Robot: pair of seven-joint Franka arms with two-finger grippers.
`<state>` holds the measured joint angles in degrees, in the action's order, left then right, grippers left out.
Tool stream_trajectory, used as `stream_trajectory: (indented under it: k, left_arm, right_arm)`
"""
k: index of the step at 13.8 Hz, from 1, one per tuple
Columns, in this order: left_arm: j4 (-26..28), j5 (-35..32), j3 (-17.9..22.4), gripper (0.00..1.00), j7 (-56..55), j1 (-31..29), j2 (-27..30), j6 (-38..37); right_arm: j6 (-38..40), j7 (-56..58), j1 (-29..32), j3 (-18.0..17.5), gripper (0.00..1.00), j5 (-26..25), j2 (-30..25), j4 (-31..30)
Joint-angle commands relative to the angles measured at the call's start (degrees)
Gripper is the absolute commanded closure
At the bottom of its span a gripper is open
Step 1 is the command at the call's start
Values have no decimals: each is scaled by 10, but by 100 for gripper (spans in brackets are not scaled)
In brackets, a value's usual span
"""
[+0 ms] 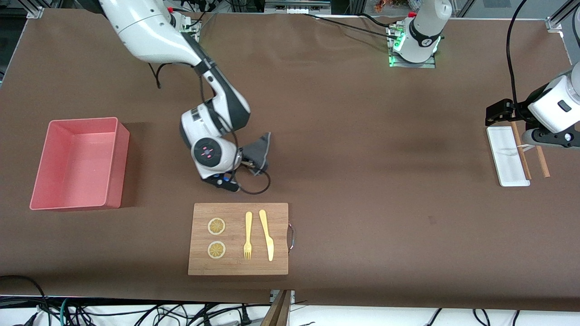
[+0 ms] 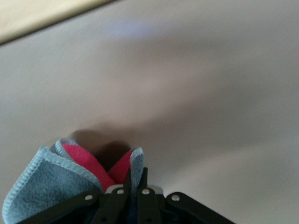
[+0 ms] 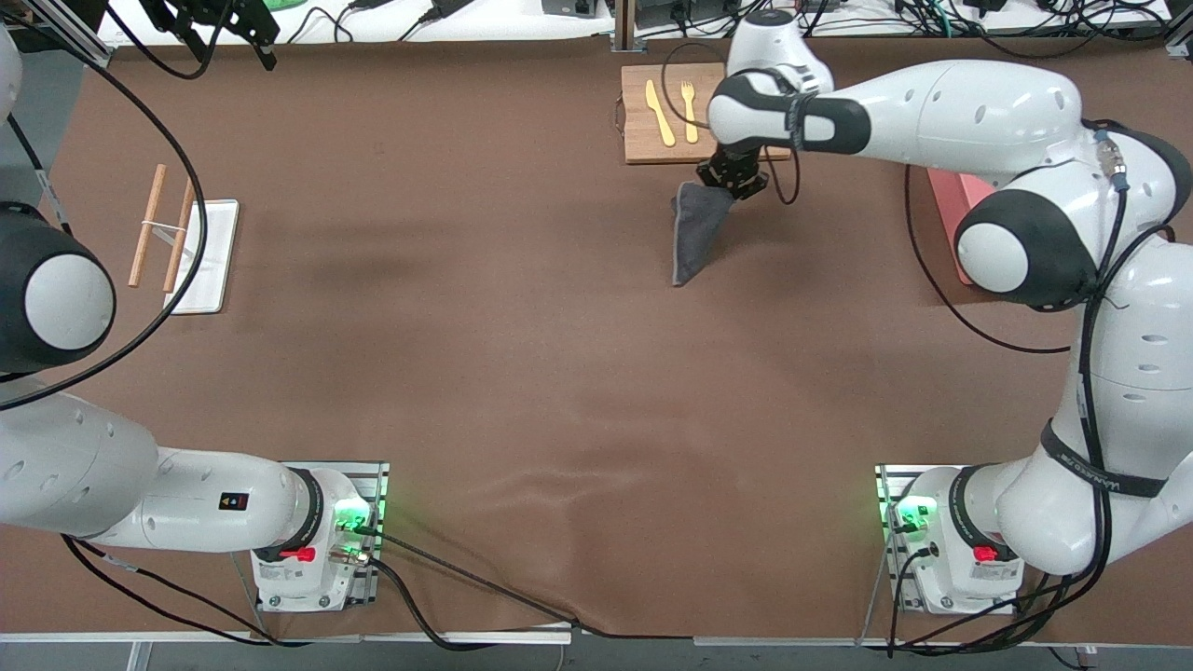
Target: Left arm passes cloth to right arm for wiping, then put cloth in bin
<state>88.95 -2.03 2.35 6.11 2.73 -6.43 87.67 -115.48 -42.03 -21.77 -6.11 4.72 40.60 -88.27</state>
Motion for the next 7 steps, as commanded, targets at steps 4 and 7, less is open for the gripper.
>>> stream_trajectory:
  k: [4,7]
  left_arm:
    - [-25,-3,-8,0,9,3,-21,15]
    - [-23,12,-22,0,-103,9,-19,15]
  right_arm:
    - [95,178,66,36,100,-10,-16,5]
    - [128,266,66,76,100,-13,-32,6]
